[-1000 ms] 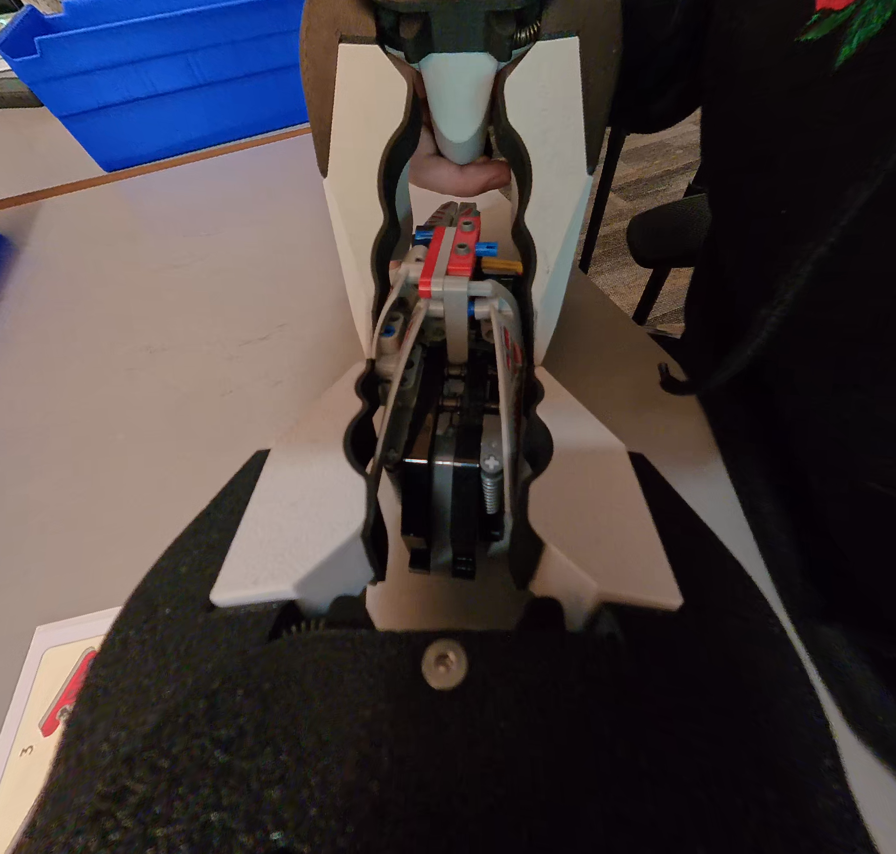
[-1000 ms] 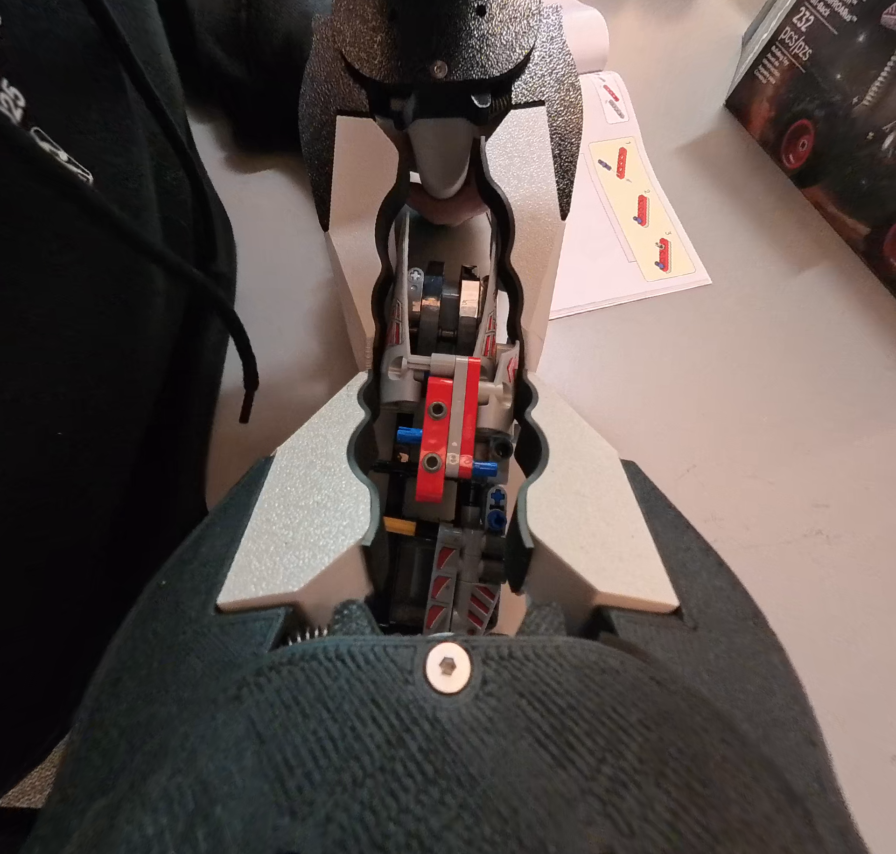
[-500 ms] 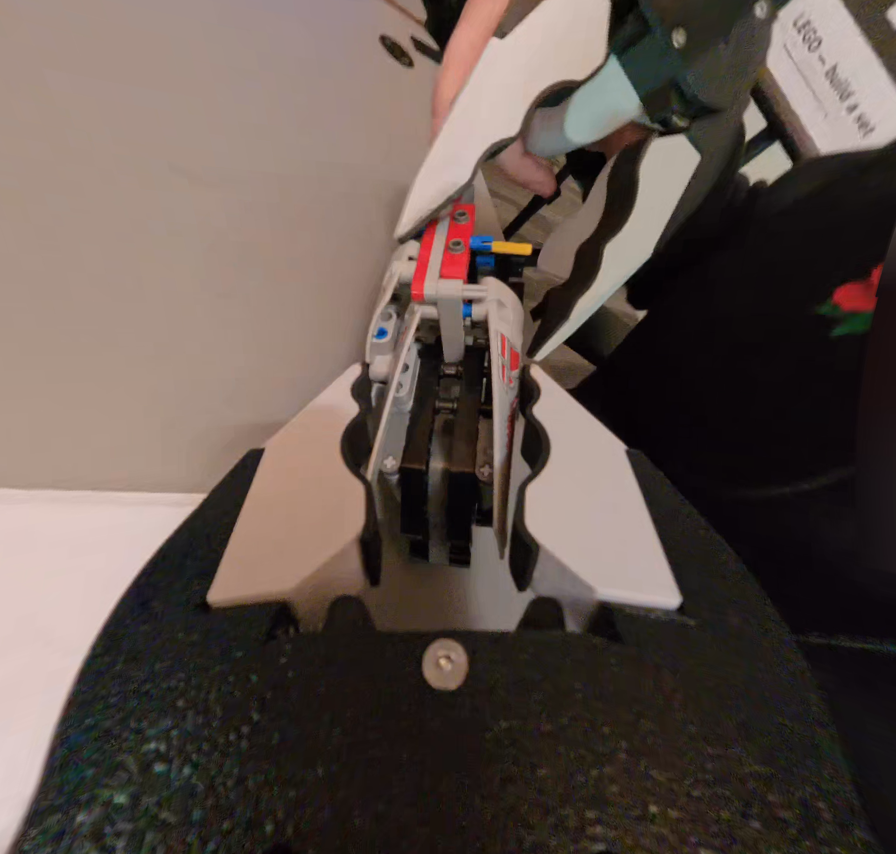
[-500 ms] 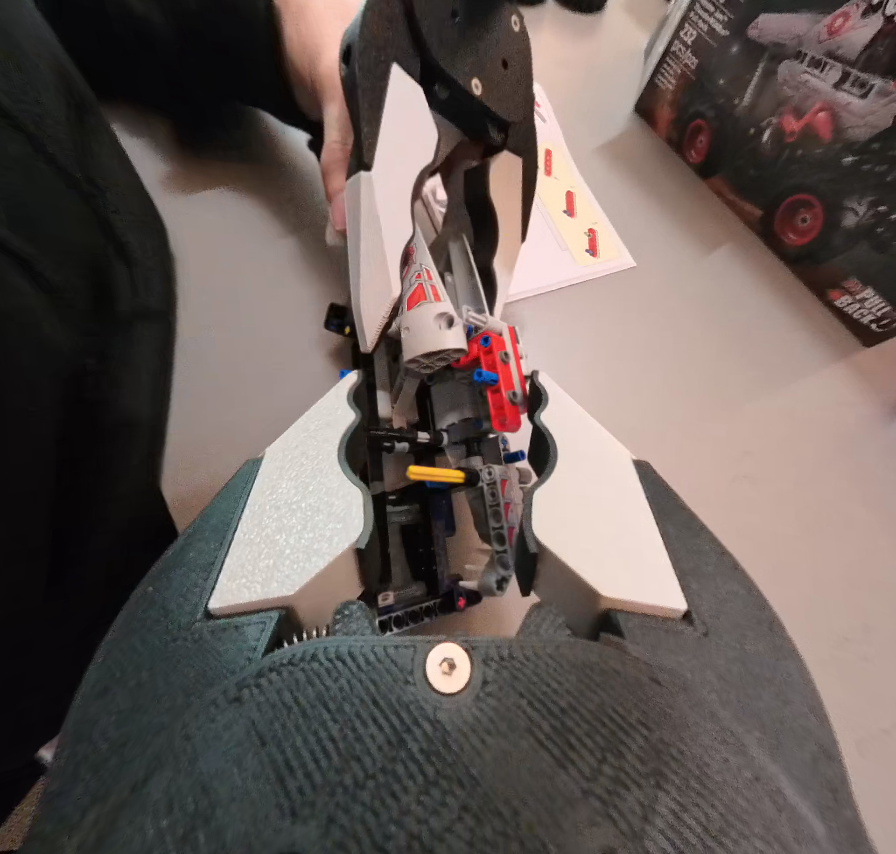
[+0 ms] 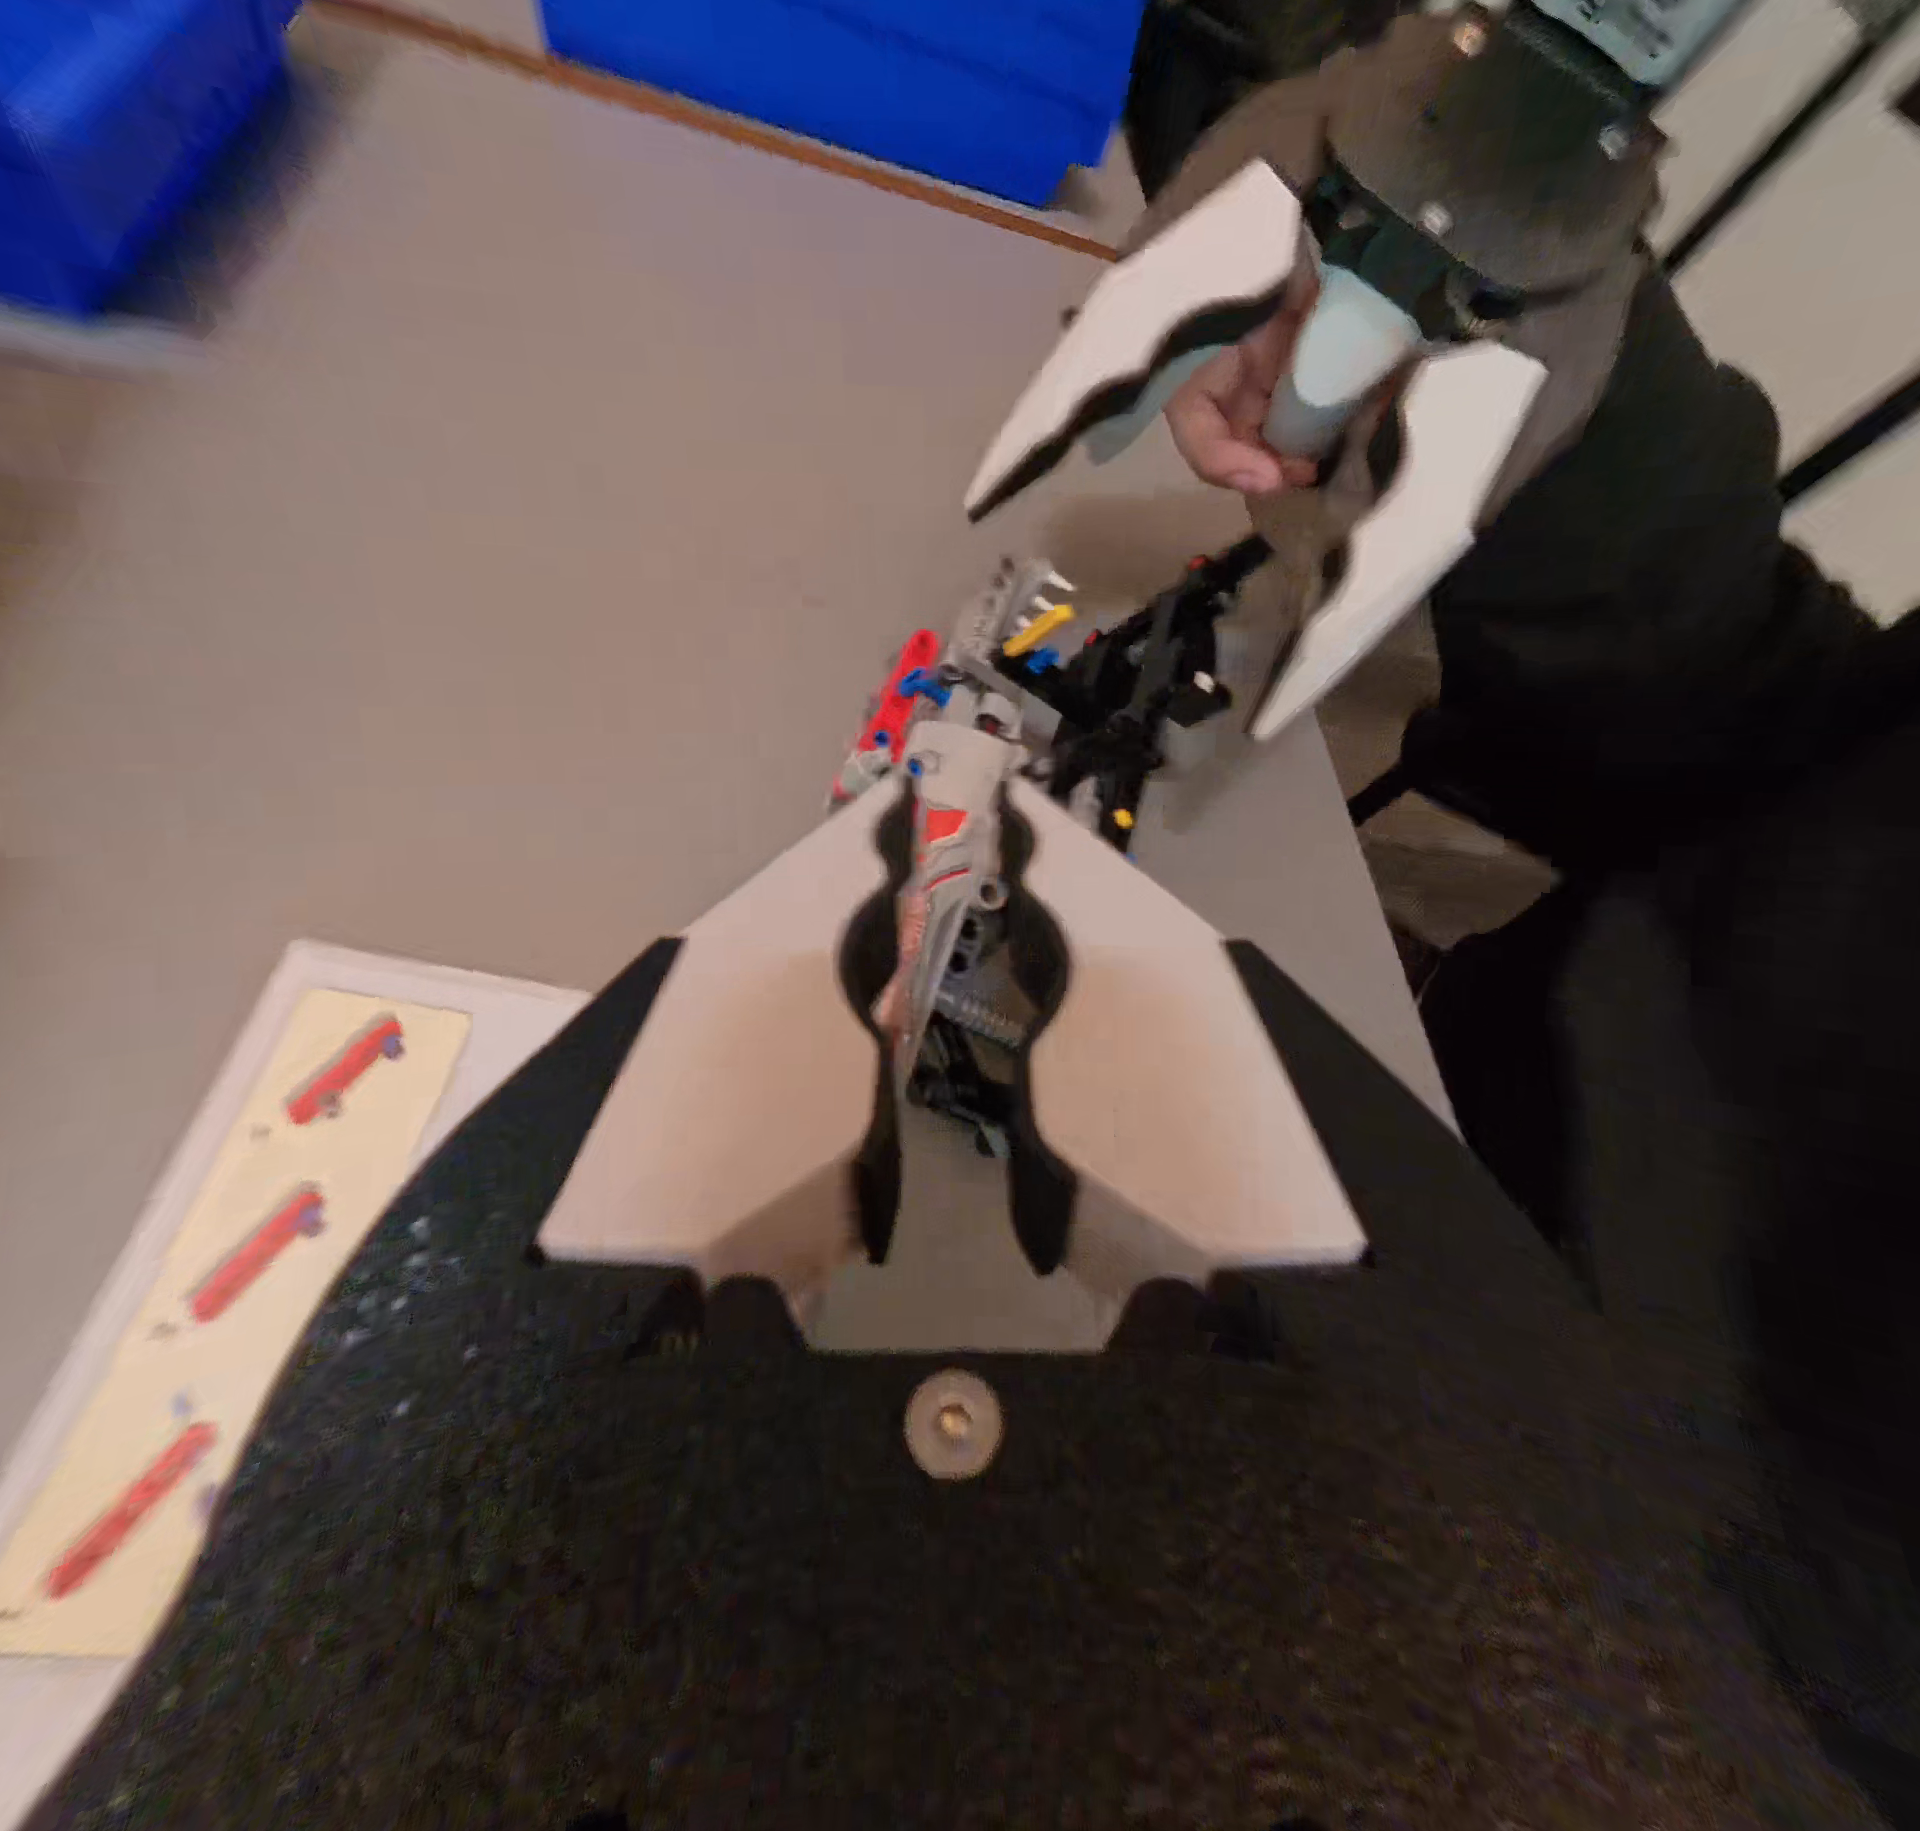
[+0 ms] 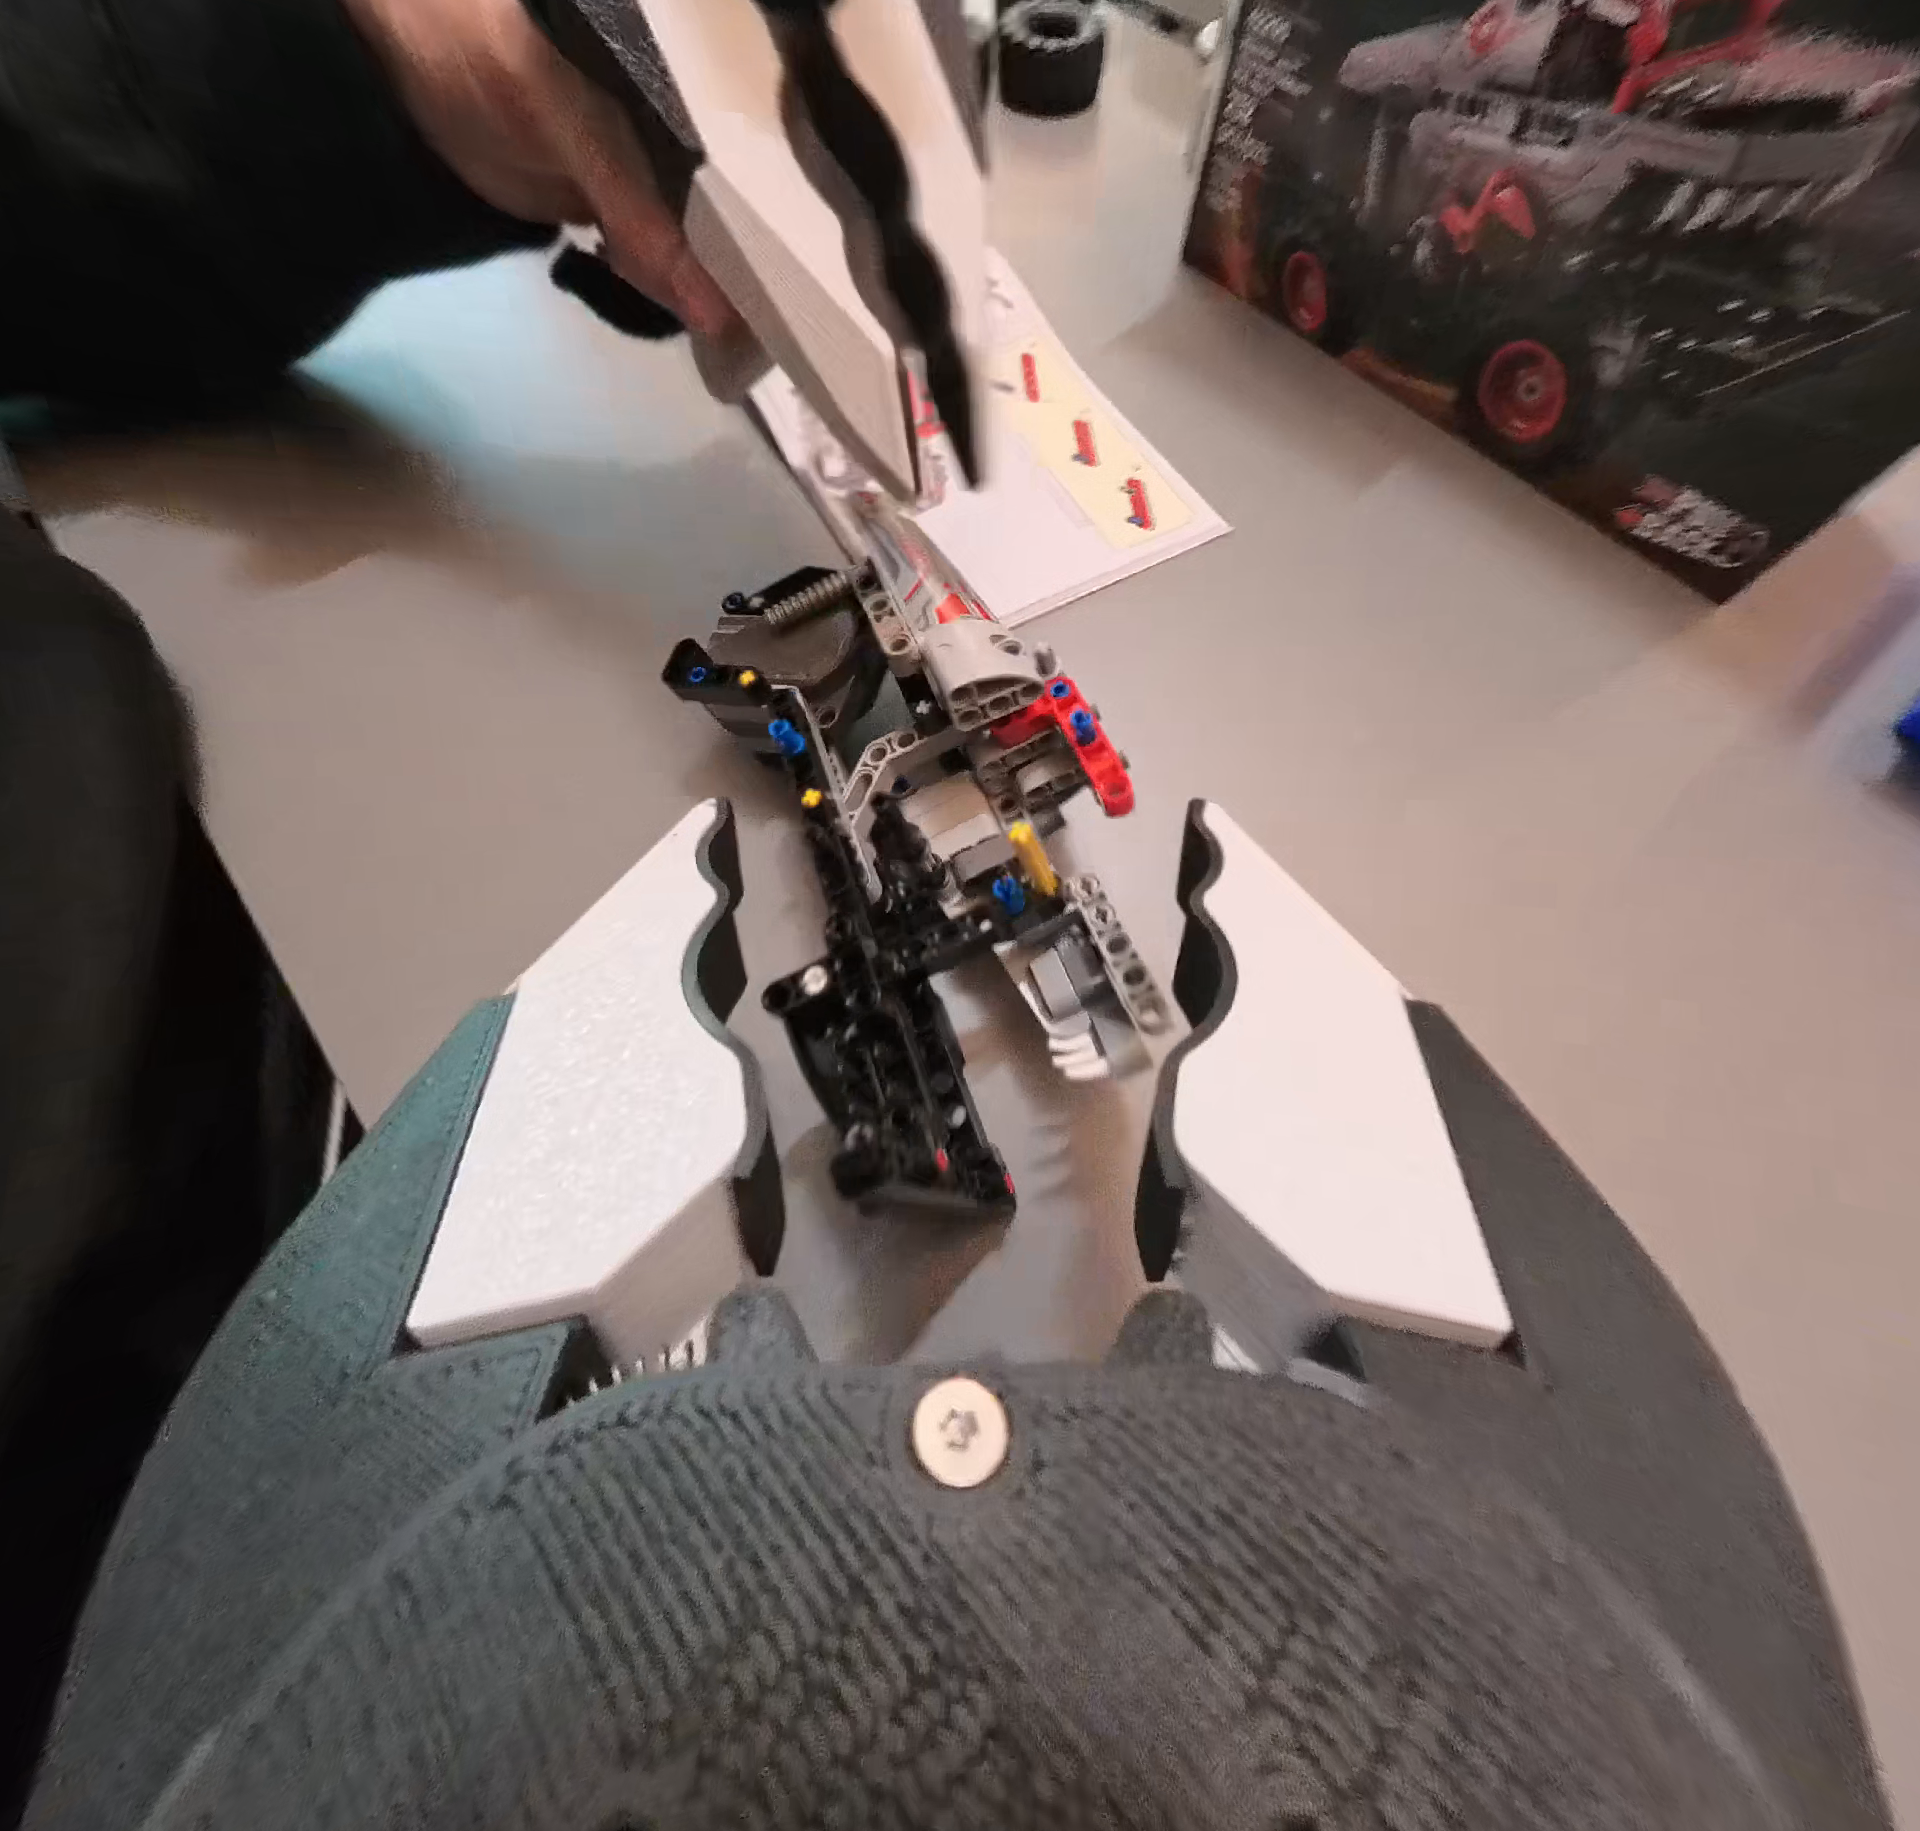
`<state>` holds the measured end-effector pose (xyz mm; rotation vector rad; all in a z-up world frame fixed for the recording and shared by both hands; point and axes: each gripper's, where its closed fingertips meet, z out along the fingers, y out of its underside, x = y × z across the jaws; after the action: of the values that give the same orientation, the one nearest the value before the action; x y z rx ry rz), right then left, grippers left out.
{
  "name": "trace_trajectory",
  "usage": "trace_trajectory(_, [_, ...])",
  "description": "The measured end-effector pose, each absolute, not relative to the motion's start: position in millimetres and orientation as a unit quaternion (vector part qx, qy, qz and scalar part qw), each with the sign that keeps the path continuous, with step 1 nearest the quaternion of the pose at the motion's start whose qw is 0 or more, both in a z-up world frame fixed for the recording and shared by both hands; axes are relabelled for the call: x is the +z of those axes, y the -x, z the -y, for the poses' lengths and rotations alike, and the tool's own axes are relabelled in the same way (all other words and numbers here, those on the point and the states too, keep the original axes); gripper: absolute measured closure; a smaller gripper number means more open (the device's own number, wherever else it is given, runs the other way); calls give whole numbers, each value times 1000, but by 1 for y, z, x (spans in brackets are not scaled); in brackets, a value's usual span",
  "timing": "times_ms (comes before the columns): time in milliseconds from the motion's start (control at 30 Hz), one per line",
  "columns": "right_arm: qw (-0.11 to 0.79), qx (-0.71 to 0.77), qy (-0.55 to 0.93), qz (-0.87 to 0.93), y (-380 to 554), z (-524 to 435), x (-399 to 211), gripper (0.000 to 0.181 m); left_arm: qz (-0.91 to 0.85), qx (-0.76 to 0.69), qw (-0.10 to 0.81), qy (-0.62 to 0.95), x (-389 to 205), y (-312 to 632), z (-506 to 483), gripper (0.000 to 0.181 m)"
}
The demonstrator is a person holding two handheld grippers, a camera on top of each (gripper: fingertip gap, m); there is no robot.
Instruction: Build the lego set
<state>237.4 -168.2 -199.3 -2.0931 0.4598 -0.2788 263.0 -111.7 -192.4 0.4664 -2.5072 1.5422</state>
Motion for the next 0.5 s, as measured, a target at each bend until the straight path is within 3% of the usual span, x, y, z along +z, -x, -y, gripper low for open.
trace_trajectory(33, [471, -139, 849, -193, -236, 173, -198, 98, 850, 511, 64, -111, -187, -254, 112, 181])
trace_trajectory(167, [400, -167, 884, -177, -230, 187, -231, 98, 916, 392, -58, 61, -195, -237, 114, 181])
trace_trajectory(267, [461, -164, 855, -171, -236, 182, -225, 99, 941, 296, -112, 120, -201, -241, 114, 181])
trace_trajectory(500, [533, -125, 822, -156, -231, 169, -211, 69, 965, 192, -122, 134, -215, -252, 125, 181])
